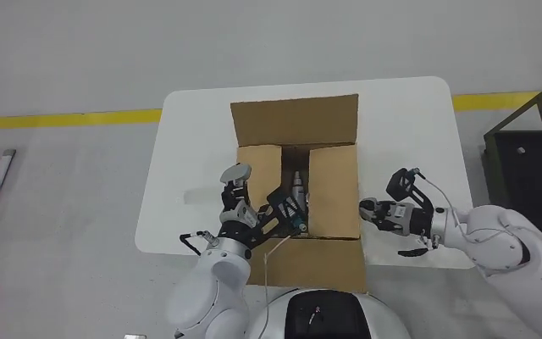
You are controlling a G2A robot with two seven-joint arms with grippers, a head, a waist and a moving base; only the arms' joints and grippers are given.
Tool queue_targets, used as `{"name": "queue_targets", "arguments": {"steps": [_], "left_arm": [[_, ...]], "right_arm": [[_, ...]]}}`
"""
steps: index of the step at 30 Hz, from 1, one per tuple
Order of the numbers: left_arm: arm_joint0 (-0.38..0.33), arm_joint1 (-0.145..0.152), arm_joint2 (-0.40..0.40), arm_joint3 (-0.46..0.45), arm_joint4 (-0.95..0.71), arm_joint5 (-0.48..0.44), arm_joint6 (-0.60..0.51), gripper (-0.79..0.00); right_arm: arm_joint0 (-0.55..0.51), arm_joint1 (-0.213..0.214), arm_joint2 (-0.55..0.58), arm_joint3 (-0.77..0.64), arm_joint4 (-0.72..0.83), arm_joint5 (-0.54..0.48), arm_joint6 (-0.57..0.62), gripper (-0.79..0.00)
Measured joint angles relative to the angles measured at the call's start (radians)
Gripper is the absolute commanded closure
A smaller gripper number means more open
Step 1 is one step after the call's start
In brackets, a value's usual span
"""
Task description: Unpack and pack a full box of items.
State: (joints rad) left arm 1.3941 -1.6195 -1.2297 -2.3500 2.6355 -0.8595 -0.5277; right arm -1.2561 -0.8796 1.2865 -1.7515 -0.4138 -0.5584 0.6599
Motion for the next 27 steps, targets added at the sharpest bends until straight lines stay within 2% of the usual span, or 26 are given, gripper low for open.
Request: {"name": "queue_targets", "arguments": {"steps": [5,10,14,17,22,23,24,25,26,27], "left_arm": [[0.003,0.004,0.006,0.026,0.013,0.024,0.006,-0.785],[-0.027,0.002,0.074,0.087,0.022,0.006,-0.030,-0.785],[-0.063,-0.012,0.107,0.175,-0.020,0.020,-0.112,-0.785],[-0.100,-0.026,0.104,0.248,-0.084,0.044,-0.187,-0.785],[-0.167,-0.039,0.108,0.346,-0.093,0.072,-0.285,-0.785],[-0.180,-0.040,0.111,0.366,-0.082,0.076,-0.304,-0.653],[-0.191,-0.039,0.116,0.382,-0.061,0.076,-0.319,-0.566],[-0.200,-0.038,0.124,0.396,-0.030,0.079,-0.329,-0.385],[-0.205,-0.036,0.132,0.413,0.007,0.088,-0.333,-0.320],[-0.205,-0.036,0.135,0.425,0.025,0.094,-0.334,-0.139]], "right_arm": [[0.009,-0.001,-0.001,-0.010,-0.011,0.001,0.004,0.000],[0.000,0.003,0.038,-0.025,-0.020,0.017,-0.015,0.000],[-0.018,0.007,0.076,-0.027,-0.023,0.023,-0.026,0.000],[-0.036,0.010,0.099,-0.029,-0.019,0.022,-0.033,0.000],[-0.068,0.013,0.127,-0.037,-0.013,0.015,-0.044,0.000],[-0.075,0.013,0.133,-0.039,-0.012,0.014,-0.046,0.000],[-0.080,0.014,0.137,-0.040,-0.011,0.013,-0.048,0.000],[-0.085,0.014,0.141,-0.043,-0.010,0.012,-0.049,0.000],[-0.090,0.015,0.146,-0.046,-0.010,0.011,-0.051,0.000],[-0.094,0.015,0.150,-0.048,-0.010,0.010,-0.052,0.000]]}}
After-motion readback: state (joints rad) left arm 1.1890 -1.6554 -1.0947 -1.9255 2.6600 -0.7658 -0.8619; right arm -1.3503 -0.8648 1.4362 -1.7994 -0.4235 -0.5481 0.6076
